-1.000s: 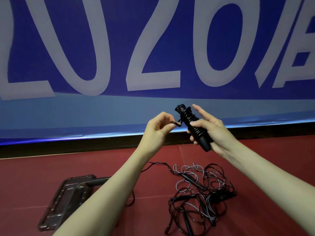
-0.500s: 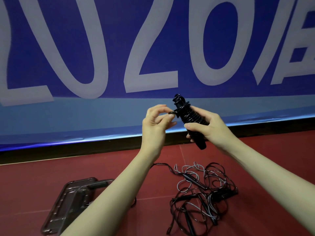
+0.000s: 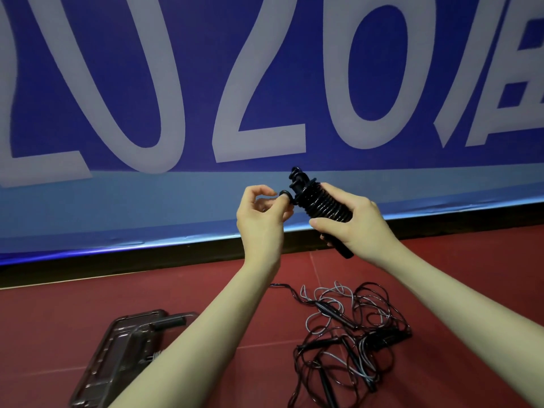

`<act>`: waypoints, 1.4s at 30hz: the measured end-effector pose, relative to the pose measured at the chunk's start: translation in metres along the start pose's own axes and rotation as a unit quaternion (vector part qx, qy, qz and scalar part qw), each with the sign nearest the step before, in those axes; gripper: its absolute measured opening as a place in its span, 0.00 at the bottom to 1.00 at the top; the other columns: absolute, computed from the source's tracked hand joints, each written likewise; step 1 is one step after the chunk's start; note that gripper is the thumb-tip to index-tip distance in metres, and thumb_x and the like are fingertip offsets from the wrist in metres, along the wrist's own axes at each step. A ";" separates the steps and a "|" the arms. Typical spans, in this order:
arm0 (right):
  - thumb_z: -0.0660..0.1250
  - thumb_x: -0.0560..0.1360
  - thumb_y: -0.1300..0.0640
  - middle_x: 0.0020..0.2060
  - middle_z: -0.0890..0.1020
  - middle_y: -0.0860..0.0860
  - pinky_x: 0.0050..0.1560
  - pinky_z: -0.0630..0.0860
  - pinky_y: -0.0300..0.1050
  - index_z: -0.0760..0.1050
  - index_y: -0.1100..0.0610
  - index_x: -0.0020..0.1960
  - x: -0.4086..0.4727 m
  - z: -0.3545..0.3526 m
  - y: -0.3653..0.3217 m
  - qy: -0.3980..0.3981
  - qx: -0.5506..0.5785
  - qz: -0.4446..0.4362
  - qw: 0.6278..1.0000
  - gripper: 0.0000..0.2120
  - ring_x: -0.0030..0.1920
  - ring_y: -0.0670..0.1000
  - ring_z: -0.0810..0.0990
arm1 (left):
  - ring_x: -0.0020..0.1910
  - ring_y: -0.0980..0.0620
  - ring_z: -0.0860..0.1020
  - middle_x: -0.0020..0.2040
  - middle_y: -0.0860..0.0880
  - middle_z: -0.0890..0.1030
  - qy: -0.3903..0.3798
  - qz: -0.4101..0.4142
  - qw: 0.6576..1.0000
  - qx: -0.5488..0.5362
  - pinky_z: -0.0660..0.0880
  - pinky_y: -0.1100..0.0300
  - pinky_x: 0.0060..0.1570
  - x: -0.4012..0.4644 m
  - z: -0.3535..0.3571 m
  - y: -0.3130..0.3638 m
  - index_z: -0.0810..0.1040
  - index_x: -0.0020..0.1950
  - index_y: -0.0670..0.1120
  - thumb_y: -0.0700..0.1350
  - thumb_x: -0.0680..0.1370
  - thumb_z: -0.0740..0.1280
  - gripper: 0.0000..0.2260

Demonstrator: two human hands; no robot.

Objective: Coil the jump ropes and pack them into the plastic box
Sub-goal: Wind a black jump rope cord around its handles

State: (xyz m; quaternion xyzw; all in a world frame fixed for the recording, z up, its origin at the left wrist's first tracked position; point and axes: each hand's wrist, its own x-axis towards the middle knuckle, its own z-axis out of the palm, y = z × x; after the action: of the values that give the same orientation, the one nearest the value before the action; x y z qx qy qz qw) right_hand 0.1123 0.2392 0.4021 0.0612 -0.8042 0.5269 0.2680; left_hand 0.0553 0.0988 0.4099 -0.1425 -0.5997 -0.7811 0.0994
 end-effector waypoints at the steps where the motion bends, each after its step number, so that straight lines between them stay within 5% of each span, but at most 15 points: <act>1: 0.73 0.71 0.62 0.38 0.82 0.56 0.38 0.80 0.52 0.74 0.34 0.58 -0.001 0.000 -0.001 0.008 -0.020 -0.009 1.000 0.26 0.35 0.58 0.79 | 0.35 0.51 0.80 0.30 0.53 0.78 -0.002 0.015 1.000 0.027 0.80 0.50 0.50 0.000 0.000 0.001 0.73 0.42 0.46 0.38 0.74 0.70 0.07; 4: 0.72 0.71 0.63 0.36 0.81 0.51 0.36 0.74 0.43 0.76 0.41 0.59 -0.004 0.000 -0.002 0.026 -0.073 -0.038 0.996 0.22 0.31 0.50 0.74 | 0.37 0.49 0.81 0.33 0.48 0.82 -0.005 0.065 0.992 0.108 0.79 0.51 0.47 -0.003 0.001 0.005 0.75 0.40 0.49 0.40 0.74 0.70 0.07; 7: 0.71 0.71 0.62 0.36 0.79 0.50 0.40 0.73 0.45 0.76 0.50 0.61 -0.004 0.002 0.000 0.042 -0.118 -0.057 0.991 0.20 0.33 0.48 0.72 | 0.38 0.50 0.82 0.35 0.48 0.83 -0.005 0.092 0.987 0.134 0.77 0.55 0.45 -0.004 0.003 0.006 0.76 0.41 0.49 0.39 0.74 0.70 0.06; 14: 0.70 0.71 0.57 0.43 0.79 0.49 0.45 0.76 0.54 0.71 0.49 0.67 -0.002 0.003 0.006 0.064 -0.193 -0.086 0.975 0.25 0.40 0.53 0.76 | 0.42 0.51 0.83 0.39 0.49 0.83 -0.020 0.094 0.984 0.148 0.79 0.54 0.49 0.000 0.001 0.007 0.76 0.41 0.50 0.38 0.73 0.70 0.07; 23: 0.70 0.71 0.62 0.34 0.77 0.46 0.36 0.71 0.41 0.75 0.49 0.63 -0.002 0.001 0.000 0.093 -0.142 -0.080 0.982 0.21 0.33 0.47 0.72 | 0.48 0.58 0.82 0.45 0.53 0.85 -0.076 0.129 0.986 0.079 0.75 0.68 0.49 -0.011 0.007 0.006 0.82 0.51 0.46 0.38 0.75 0.71 0.07; 32: 0.70 0.71 0.58 0.40 0.80 0.48 0.41 0.76 0.52 0.74 0.48 0.63 -0.004 0.017 0.007 0.092 -0.189 -0.075 0.975 0.20 0.37 0.50 0.76 | 0.42 0.65 0.80 0.43 0.54 0.83 -0.062 0.233 0.953 0.186 0.72 0.73 0.46 0.000 -0.001 -0.009 0.83 0.51 0.39 0.35 0.74 0.71 0.07; 42: 0.70 0.71 0.59 0.37 0.79 0.48 0.37 0.75 0.48 0.74 0.49 0.64 0.000 0.016 0.006 0.089 -0.177 -0.058 0.978 0.22 0.34 0.49 0.74 | 0.47 0.51 0.83 0.43 0.47 0.85 -0.040 0.079 0.994 0.059 0.78 0.58 0.53 0.008 0.002 -0.006 0.84 0.48 0.42 0.36 0.74 0.71 0.05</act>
State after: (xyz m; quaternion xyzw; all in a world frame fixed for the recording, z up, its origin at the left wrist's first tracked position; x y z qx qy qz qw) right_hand 0.1044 0.2280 0.3924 0.0122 -0.8526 0.3632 0.3754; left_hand 0.0459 0.1027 0.4077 -0.2148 -0.6350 -0.7278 0.1447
